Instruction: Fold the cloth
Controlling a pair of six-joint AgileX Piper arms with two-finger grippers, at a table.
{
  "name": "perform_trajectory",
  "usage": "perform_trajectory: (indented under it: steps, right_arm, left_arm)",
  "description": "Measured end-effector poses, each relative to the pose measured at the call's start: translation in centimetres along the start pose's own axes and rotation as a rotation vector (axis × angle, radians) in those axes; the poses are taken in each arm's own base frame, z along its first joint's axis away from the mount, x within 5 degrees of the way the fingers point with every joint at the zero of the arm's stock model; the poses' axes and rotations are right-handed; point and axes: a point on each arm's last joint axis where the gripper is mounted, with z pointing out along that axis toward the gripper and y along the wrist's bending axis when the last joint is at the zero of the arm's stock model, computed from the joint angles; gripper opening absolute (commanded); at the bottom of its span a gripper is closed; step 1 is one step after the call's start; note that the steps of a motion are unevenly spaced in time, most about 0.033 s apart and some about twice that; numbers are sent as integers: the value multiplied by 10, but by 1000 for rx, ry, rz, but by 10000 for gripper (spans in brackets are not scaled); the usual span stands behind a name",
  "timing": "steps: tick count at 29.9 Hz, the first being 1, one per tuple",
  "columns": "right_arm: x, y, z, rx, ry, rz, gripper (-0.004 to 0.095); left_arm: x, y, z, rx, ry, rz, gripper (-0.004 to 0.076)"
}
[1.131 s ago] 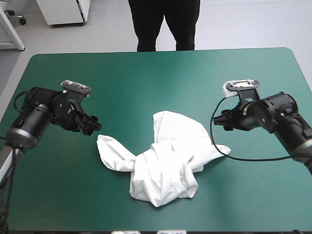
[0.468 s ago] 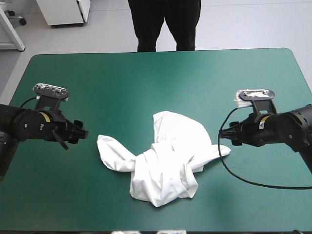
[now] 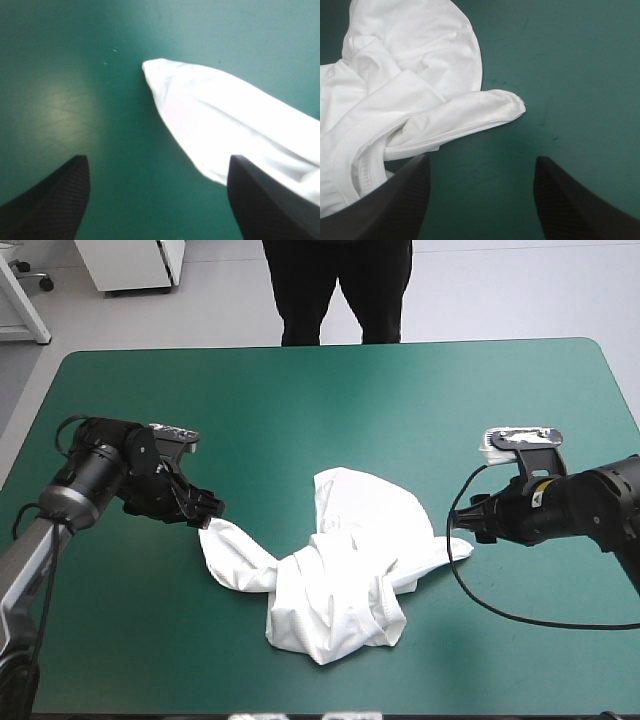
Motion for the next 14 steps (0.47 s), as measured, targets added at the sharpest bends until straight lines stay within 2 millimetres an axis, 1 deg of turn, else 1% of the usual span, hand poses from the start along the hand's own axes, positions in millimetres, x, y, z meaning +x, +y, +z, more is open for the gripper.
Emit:
perform_trajectory:
  steps: [3,4,9,12,14]
  right_arm:
    - [0,0,0,0,2,0,577]
    - [0,0,0,0,3,0,577]
    - [1,0,0,1,9,-2,577]
    - [1,0,0,1,10,-2,577]
    - [1,0,0,1,10,-3,577]
  left_arm:
    - [-9,-2,29,24,28,-13,545]
    - [-10,-2,36,27,35,-15,545]
    - [-12,-2,75,30,108,-21,545]
    - [-15,-1,92,29,119,-23,545]
    - [-16,-1,97,29,116,-24,520]
